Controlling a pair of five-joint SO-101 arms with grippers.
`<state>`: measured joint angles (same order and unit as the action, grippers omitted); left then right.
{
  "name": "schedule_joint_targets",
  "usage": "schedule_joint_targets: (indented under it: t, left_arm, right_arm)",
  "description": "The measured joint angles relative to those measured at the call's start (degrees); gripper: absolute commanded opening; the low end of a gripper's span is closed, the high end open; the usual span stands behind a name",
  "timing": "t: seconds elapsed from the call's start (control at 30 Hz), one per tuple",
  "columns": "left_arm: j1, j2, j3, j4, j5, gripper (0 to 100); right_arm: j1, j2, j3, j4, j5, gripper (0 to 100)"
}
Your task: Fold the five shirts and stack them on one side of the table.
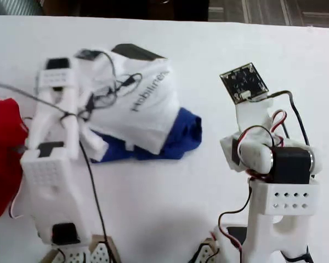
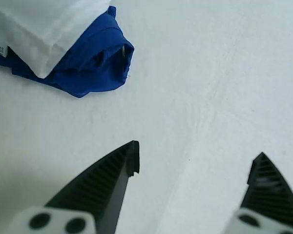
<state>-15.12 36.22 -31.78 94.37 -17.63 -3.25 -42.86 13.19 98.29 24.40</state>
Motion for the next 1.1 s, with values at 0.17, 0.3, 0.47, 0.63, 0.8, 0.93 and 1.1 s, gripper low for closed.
schedule_joint_targets:
  t: [0.17, 0.3, 0.47, 0.63, 0.8, 0.93, 1.1]
  left_arm:
    - [-7.30, 0.00, -16.62, 6.51, -0.09, 2]
    - [-16.35, -1.58, -24.00, 6.95, -0.09, 2]
    - [-29.10, -9.32, -29.27, 7.03, -0.09, 2]
    - [-42.20, -18.02, -33.23, 7.03, -0.09, 2]
    - [-50.73, -22.51, -33.58, 7.03, -0.09, 2]
    - [-54.77, -22.59, -33.58, 7.12, -0.09, 2]
    - [-55.82, -22.59, -32.44, 7.12, -0.09, 3]
  right_arm:
    - [0.00, 0.00, 0.00, 0.00, 0.00, 35.1]
    - [0.00, 0.00, 0.00, 0.00, 0.00, 35.1]
    - [0.00, 0.00, 0.00, 0.00, 0.00, 35.1]
    - [0.00, 0.00, 0.00, -1.67, 0.00, 35.1]
    - [0.00, 0.00, 0.00, -3.43, 0.00, 35.1]
    - [-0.79, 0.00, 0.00, -3.60, 0.00, 35.1]
    - [-6.51, 0.00, 1.93, -3.60, -0.09, 35.1]
